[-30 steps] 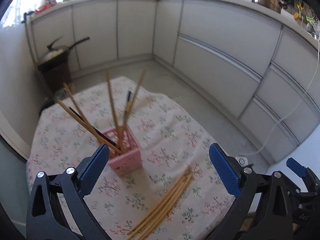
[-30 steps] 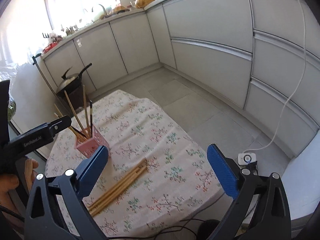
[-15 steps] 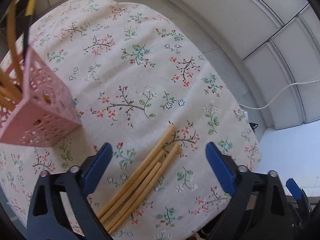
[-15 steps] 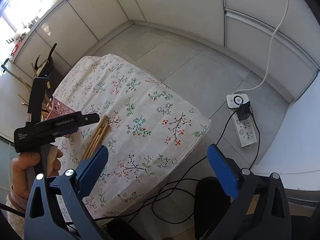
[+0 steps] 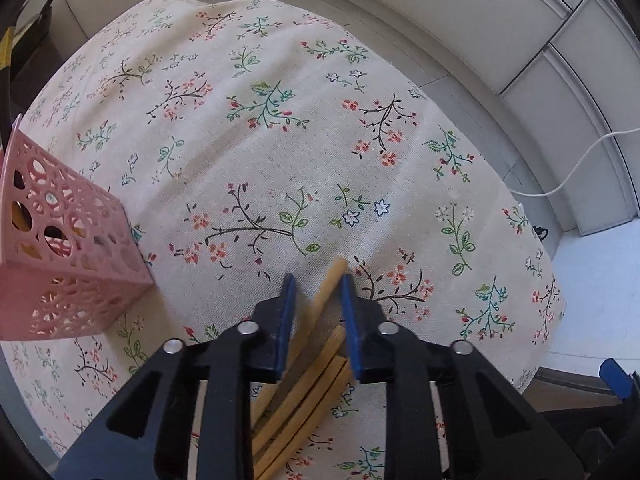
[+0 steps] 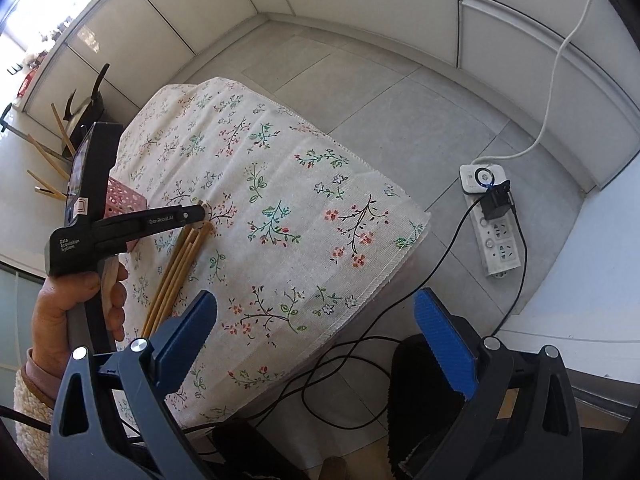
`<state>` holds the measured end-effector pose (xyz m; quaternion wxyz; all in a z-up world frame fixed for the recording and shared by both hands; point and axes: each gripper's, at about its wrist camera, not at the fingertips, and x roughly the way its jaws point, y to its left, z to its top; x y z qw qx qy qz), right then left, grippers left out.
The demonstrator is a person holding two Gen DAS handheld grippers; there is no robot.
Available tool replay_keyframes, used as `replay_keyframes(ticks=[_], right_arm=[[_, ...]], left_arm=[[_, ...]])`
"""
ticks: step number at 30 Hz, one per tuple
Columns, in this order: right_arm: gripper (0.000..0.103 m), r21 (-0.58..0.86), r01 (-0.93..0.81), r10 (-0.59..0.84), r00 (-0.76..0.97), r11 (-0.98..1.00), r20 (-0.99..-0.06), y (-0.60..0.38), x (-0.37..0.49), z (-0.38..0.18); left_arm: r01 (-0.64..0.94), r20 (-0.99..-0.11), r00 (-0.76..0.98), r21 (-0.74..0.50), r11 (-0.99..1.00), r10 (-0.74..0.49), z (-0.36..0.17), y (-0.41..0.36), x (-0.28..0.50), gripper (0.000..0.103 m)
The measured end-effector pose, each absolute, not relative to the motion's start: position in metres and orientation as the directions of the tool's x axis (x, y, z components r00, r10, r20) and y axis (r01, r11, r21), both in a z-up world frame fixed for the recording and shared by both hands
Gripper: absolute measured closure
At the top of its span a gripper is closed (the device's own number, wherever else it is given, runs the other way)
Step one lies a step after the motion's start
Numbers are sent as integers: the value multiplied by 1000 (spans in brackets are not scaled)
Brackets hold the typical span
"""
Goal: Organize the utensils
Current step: 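Move the left tool to the bamboo bundle and grasp one chopstick, then lift the bamboo chopstick upright with the left tool over the pink holder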
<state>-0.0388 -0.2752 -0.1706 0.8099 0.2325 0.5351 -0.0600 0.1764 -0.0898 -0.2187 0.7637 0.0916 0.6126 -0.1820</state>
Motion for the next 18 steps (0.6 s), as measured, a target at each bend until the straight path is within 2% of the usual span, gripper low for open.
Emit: replay_keyframes(ticks=[5, 12, 14, 18], right_arm=[[7, 311, 365, 147, 413, 877, -899, -267, -28, -172], [7, 354, 410, 234, 315, 840, -920, -242, 19, -191], [11, 380, 428, 280, 279, 820, -919, -231, 38, -201], [30, 380, 447, 306, 232, 810, -924, -207, 72, -220]], left_arm=[[412, -951, 254, -57, 909, -174, -205, -73, 170, 91], [440, -906, 352, -61, 896, -235, -150, -32, 130, 93], [437, -896, 373, -60, 898, -242, -138, -25, 118, 93], [406, -872, 411, -84, 910, -264, -117, -2, 101, 93]])
